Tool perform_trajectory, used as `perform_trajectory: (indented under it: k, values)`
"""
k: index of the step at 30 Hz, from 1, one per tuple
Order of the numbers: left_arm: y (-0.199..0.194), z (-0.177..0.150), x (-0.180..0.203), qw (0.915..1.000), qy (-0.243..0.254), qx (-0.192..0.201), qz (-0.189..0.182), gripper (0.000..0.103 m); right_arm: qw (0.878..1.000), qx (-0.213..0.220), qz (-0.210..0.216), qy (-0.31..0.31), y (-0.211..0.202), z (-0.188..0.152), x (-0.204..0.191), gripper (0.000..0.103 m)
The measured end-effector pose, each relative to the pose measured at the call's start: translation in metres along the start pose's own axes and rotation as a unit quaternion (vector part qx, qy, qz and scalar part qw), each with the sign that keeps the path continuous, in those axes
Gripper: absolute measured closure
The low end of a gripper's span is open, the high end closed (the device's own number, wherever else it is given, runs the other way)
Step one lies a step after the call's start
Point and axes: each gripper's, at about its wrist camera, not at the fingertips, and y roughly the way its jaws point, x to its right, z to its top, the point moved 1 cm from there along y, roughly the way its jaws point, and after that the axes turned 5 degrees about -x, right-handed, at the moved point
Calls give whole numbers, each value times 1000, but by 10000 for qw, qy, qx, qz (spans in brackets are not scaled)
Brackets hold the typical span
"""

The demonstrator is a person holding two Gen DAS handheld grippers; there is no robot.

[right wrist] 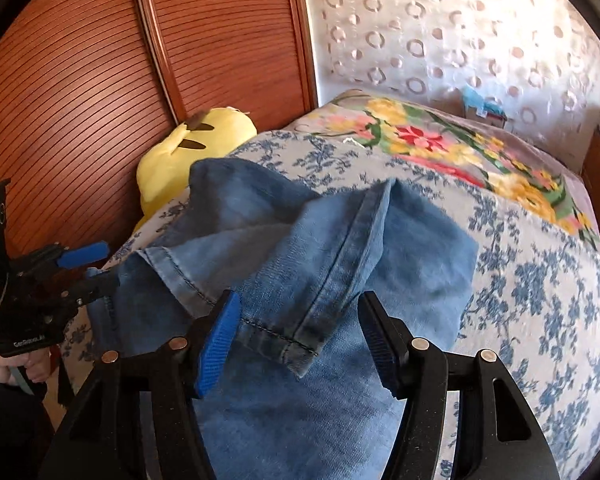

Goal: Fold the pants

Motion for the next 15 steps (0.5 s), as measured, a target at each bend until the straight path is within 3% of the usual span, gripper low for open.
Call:
perform_trajectory:
  k: [2,8,10,12,15]
  values:
    - [5,-4,-1,10000,4,-98,-6,54,10000,-38,48,70,5,1,-1,46]
    - [8,-10,1,9999,41,-108,-27,64,9994,-251,56,211,19,7,6,50]
    - [8,-9,2,9999,94,-71,-34,66,9994,-261,87,217,18,8,6,59]
    - [7,-7,4,9999,137,-41,-58,75,9994,-270,122,155,15,4,7,82]
    - [1,-7,5,9998,184,63,-109,75,9997,-187,178,-11,13,4,5,95]
